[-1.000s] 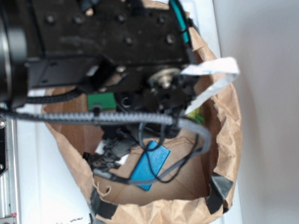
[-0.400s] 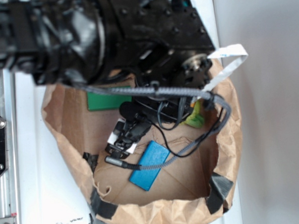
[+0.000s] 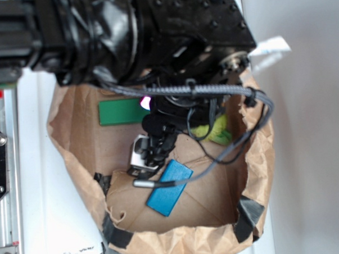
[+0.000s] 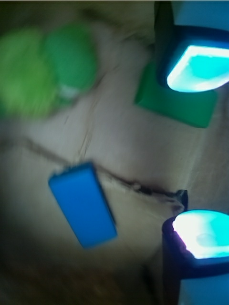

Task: Grab the green block.

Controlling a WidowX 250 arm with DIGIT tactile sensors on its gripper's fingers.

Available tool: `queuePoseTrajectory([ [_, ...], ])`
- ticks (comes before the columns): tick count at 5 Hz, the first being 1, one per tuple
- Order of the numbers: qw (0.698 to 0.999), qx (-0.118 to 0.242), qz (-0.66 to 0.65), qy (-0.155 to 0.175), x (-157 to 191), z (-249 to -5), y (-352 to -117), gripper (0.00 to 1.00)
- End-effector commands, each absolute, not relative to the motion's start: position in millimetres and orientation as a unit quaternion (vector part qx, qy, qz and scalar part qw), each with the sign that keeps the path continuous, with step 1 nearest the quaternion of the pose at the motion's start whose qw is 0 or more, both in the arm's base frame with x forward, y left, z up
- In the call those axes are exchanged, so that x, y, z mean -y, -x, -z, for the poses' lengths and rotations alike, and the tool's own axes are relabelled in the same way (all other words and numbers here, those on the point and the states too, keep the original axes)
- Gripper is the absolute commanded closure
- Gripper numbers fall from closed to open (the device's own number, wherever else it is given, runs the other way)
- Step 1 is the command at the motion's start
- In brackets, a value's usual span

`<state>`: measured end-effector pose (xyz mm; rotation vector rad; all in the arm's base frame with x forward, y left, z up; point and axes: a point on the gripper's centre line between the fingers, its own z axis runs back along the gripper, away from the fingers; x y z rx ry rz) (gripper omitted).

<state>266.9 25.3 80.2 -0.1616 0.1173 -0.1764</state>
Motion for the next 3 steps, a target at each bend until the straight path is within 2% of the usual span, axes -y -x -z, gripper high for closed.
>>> queuePoseTrajectory([
  [1,0.995,0.103,-0.005,-0.018,-20,-101,-251,0.00],
  [2,0.990,0.138,-0.005,-0.010,-27,-92,-250,0.00],
  [3,0.993,0.118,-0.006,-0.001,-31,-83,-259,0.00],
])
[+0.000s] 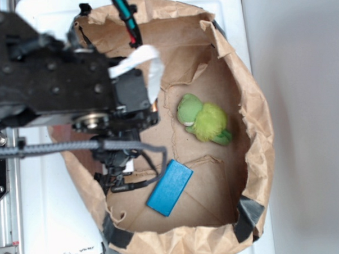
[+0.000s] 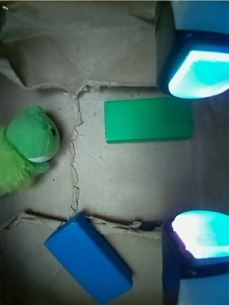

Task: Grab the green block.

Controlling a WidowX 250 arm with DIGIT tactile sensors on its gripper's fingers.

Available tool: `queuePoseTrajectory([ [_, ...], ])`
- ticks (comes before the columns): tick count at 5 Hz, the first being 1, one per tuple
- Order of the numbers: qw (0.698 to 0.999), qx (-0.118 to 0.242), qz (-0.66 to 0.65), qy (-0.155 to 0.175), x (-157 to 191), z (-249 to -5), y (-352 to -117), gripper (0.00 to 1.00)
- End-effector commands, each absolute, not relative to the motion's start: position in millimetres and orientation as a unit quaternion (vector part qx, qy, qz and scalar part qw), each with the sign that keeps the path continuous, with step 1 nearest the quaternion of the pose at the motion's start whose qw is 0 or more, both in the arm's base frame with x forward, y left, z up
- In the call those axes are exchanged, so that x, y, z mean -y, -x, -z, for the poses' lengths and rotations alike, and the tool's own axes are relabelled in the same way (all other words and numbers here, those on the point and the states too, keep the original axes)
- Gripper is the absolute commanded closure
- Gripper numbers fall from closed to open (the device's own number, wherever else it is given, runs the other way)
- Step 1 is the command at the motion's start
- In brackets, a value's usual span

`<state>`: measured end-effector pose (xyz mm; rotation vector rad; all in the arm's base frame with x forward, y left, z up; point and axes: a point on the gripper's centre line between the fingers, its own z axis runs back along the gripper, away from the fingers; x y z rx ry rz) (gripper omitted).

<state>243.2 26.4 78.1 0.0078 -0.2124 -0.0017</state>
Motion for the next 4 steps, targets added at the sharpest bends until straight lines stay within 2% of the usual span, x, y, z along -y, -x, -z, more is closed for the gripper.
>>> queuePoseTrajectory([
  [1,0.994,0.106,-0.011,0.015,-38,-81,-264,0.00],
  [2,0.994,0.104,-0.016,0.020,-45,-79,-267,0.00],
  [4,0.996,0.093,-0.007,0.007,-53,-70,-271,0.00],
])
